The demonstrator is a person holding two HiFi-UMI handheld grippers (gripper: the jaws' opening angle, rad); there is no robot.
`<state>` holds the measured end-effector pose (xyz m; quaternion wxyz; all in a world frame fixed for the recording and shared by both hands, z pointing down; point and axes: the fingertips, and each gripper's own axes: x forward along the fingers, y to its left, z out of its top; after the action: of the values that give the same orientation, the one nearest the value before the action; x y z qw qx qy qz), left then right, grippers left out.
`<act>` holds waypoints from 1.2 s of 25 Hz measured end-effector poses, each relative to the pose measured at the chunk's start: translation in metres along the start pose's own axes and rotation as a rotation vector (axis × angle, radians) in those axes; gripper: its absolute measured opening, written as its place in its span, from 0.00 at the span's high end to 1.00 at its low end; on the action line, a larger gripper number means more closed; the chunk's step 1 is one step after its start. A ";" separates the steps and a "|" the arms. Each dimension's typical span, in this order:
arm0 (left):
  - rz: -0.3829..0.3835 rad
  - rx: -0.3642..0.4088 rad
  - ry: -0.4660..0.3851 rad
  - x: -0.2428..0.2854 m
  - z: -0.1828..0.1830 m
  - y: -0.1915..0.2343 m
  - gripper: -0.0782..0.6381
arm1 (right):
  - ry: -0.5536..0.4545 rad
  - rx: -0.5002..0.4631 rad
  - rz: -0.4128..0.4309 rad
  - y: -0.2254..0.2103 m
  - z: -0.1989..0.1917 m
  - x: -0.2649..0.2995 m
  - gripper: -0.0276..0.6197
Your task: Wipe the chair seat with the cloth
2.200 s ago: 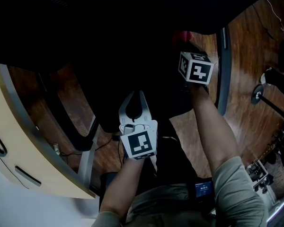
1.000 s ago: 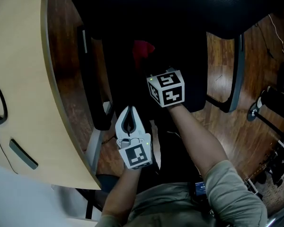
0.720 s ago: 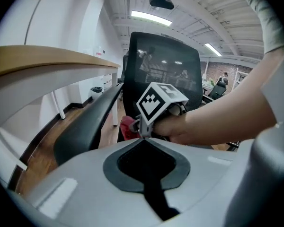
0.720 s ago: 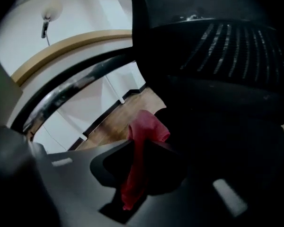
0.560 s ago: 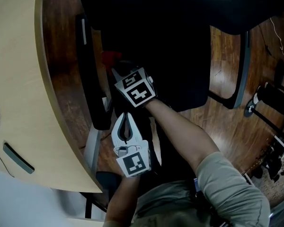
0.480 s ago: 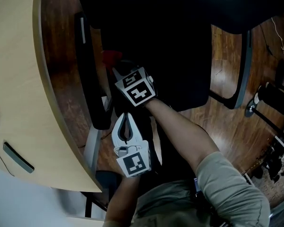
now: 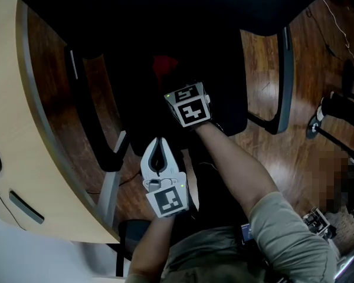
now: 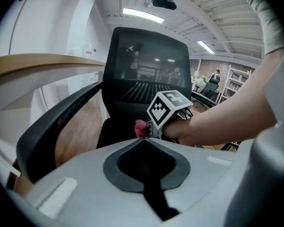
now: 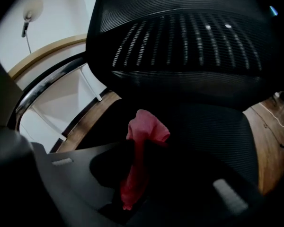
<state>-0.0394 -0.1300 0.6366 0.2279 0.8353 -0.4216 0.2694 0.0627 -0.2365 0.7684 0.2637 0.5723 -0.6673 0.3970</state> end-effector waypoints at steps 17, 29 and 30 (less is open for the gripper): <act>-0.217 0.144 0.067 0.050 -0.003 -0.129 0.88 | -0.014 0.375 -0.469 -0.225 -0.101 -0.131 0.86; -0.196 0.138 0.075 0.047 -0.023 -0.126 0.88 | -0.017 0.401 -0.485 -0.230 -0.124 -0.134 0.86; -0.185 0.129 0.072 0.044 -0.023 -0.121 0.88 | -0.024 0.397 -0.485 -0.228 -0.122 -0.135 0.86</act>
<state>0.0767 -0.0767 0.6636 0.2125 0.8733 -0.3162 0.3037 0.2998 -0.0673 0.7784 0.2261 0.7598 -0.4239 0.4381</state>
